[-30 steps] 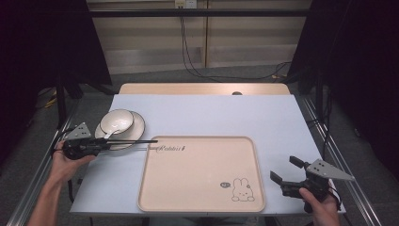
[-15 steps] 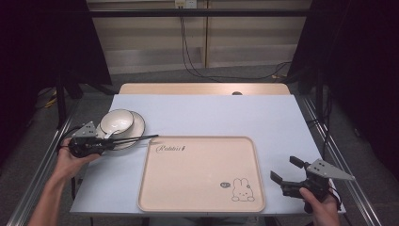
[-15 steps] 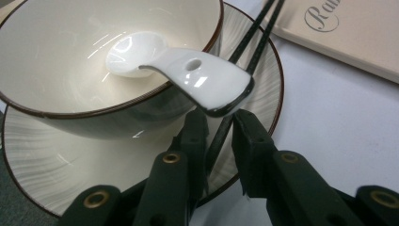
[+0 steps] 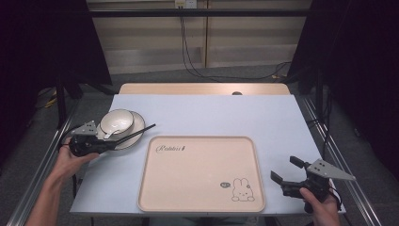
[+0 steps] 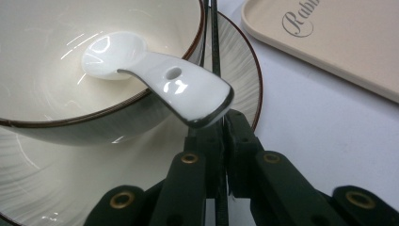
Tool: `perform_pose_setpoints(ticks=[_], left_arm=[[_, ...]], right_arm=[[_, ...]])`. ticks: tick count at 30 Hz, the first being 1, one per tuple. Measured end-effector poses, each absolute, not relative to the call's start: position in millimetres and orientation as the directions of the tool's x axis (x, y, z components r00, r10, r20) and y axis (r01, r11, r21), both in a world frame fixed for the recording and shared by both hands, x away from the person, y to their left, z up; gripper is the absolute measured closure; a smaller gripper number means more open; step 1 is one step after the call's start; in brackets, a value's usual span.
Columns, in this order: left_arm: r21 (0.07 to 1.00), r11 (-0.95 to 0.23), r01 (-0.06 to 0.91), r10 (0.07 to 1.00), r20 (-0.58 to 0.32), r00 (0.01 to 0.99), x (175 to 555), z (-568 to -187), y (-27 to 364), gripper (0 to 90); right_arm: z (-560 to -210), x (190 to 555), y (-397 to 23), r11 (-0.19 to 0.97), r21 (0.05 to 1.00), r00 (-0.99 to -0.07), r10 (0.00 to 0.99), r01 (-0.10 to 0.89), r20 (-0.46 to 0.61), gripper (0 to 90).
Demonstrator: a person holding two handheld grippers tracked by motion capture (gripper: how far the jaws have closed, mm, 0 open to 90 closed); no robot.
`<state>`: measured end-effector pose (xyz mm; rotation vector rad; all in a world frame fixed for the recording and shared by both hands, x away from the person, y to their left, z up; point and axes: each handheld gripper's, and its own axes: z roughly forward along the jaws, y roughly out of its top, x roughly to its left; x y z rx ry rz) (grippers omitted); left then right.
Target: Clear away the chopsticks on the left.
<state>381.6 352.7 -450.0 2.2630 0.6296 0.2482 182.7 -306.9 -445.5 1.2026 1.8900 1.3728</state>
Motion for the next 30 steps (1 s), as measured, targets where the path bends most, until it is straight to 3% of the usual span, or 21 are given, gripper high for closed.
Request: perform_pose_setpoints(ticks=[18, 30], left_arm=[[0.754, -0.523, 0.397, 0.530, -0.076, 0.844, 363, -433, 358, 86.4], [0.766, -0.414, 0.492, 0.600, -0.176, 0.780, 334, -424, 361, 86.3]], right_arm=[[-445, 182, -305, 0.099, 0.928, -0.486, 0.869, 0.359, 0.095, 6.4], [-444, 182, -305, 0.096, 0.930, -0.488, 0.867, 0.355, 0.096, 6.4]])
